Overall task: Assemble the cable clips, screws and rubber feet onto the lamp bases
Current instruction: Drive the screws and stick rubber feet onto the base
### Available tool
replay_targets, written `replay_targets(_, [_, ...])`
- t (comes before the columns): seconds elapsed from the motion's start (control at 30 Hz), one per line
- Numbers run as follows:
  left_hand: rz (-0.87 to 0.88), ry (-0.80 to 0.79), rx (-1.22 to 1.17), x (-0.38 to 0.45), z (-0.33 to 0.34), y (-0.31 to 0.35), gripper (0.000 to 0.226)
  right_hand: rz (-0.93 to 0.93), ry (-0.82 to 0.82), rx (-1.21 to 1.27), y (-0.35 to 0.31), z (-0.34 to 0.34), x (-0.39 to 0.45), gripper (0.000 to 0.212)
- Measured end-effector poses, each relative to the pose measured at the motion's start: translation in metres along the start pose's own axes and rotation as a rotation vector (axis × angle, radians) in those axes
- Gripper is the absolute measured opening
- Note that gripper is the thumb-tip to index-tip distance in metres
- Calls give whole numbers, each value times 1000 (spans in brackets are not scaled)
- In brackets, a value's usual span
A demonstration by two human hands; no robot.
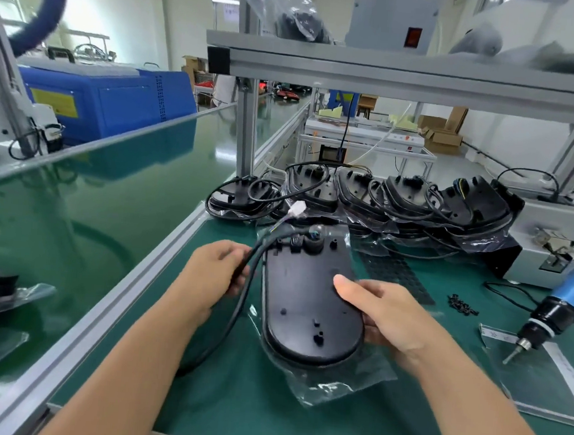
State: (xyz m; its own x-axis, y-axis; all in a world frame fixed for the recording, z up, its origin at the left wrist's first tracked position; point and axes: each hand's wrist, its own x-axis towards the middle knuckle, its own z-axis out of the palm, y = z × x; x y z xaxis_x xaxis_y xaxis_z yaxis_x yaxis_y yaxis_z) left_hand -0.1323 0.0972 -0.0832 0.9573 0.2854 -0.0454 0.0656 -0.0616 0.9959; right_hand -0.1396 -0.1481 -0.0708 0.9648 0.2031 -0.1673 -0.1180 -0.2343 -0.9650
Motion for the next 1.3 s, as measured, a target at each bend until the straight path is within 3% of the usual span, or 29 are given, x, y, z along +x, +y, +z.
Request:
replay_targets(0.1, [-40, -191, -281, -13, -20, 18, 49, -88, -1, 70, -15, 39, 18, 61])
replay_targets(0.2, [2, -345, -395, -24, -47, 22, 42, -176, -25, 83, -27, 82, 37, 65])
replay_targets(0.3, [10, -188, -384, -28, -69, 12, 57, -206, -61, 62, -34, 122, 52, 85])
replay_targets(0.4, [13, -4, -419, -29, -90, 0, 64, -219, -110, 7, -34, 154, 67, 74])
replay_targets(0.57, [33, 207, -401, -30, -121, -7, 56, -292, -188, -30, -39, 204, 81, 47])
replay_targets(0.77, [6, 406, -348, -41, -164, 6, 45, -347, -214, 97, -37, 235, 82, 36])
replay_targets(1.0, [16, 793, -357, -84, -244, 44, 39, -389, -212, 167, -16, 233, 86, 23])
replay_targets(1.2, [5, 938, -303, -107, -253, 51, 15, -452, -333, 114, -24, 255, 73, 13])
replay_targets(1.3, [-66, 1070, -135, -106, -257, 48, 20, -487, -338, 105, -28, 253, 68, 10])
